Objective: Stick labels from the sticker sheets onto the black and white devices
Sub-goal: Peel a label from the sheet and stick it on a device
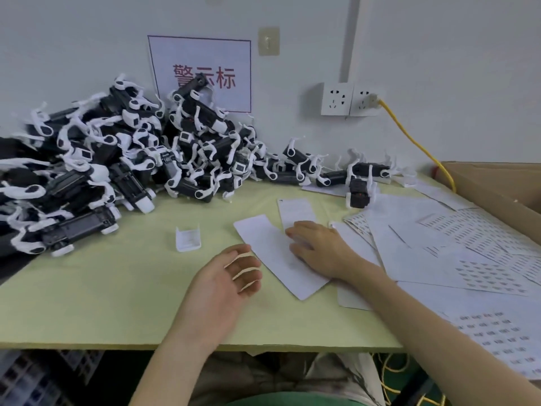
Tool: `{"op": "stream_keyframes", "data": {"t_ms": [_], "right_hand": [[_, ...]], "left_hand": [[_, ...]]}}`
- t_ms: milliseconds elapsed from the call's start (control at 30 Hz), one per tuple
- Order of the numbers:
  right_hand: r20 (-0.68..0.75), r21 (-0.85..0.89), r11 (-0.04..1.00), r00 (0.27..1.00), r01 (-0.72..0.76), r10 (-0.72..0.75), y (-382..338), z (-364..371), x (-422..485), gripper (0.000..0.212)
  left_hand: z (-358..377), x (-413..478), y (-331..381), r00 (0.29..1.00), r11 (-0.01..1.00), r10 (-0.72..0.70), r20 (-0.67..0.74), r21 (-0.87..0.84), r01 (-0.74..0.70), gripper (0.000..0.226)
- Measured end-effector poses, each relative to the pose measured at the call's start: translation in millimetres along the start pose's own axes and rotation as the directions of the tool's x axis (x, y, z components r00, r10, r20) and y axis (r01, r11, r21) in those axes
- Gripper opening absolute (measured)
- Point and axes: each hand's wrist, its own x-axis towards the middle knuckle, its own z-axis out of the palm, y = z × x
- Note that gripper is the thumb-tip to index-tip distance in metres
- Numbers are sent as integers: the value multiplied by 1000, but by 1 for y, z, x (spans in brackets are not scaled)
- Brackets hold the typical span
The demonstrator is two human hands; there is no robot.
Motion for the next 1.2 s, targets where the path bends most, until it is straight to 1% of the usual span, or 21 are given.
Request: {"op": "stream_keyframes", "data": {"t_ms": [67,167,233,300,367,400,467,533,567,633,733,800,833,867,900,933,1000,1033,1100,1167,1200], "right_hand": [[-24,-31,999,1000,20,-21,1,3,0,41],[-36,-52,998,999,20,-22,-1,3,0,41],[-30,-63,998,999,25,-27,-3,2,0,40],[-32,-76,997,999,32,-34,-5,2,0,40],[-38,-80,996,999,33,-36,-7,2,-1,40],[-42,-80,996,999,31,-35,-7,2,-1,39],[-43,-76,997,999,26,-29,-6,3,-1,39],[-49,-72,997,998,27,-31,-5,4,0,39],[-49,-72,997,998,31,-34,-4,4,1,39],[-49,-64,997,998,31,-35,-4,4,1,39],[-36,-44,999,999,30,-32,-4,3,0,37],[-51,22,999,998,29,-28,-5,0,-1,33],[-89,77,997,996,22,-15,-6,-2,-2,32],[-159,140,990,987,13,9,-5,-4,-3,31],[-247,211,978,968,13,41,-5,-6,-4,30],[-329,285,958,942,29,70,-5,-8,-6,29],[-395,403,911,915,87,88,-4,-13,-10,35],[-367,437,892,928,112,63,-4,-15,-11,42],[-255,462,875,967,145,-25,-6,-16,-14,64],[-197,466,866,975,182,-99,-10,-13,-14,80],[-198,474,859,974,194,-111,-11,-10,-13,78]], "left_hand": [[-4,13,16,998,982,51,-26,185,-45,13],[-6,49,49,938,819,334,-98,522,-237,18],[-12,82,69,872,618,479,-106,746,-249,17],[-20,116,85,838,329,544,-32,927,-179,26],[-31,145,98,855,32,517,40,997,-66,52],[-36,156,102,877,-42,479,33,999,-15,63],[-42,175,108,940,-34,340,-39,998,53,69],[-49,192,107,967,-39,245,-64,996,76,37],[-51,196,104,963,-70,264,-51,995,72,27],[-52,198,96,954,-136,301,-4,990,47,36],[-43,178,82,933,-188,336,128,980,-66,29],[-26,160,72,887,-129,412,210,977,-171,26],[-15,151,67,855,-41,463,232,970,-241,27],[-5,143,64,832,97,503,234,941,-324,29],[6,136,64,829,276,515,218,874,-401,33],[15,129,66,851,467,487,198,764,-445,35],[31,117,71,924,812,327,199,440,-382,33],[37,114,72,947,914,242,210,277,-295,31],[44,113,66,969,991,120,214,32,-130,26],[44,116,53,973,996,68,219,-67,-54,20],[43,117,46,973,996,54,225,-82,-36,19]]}}
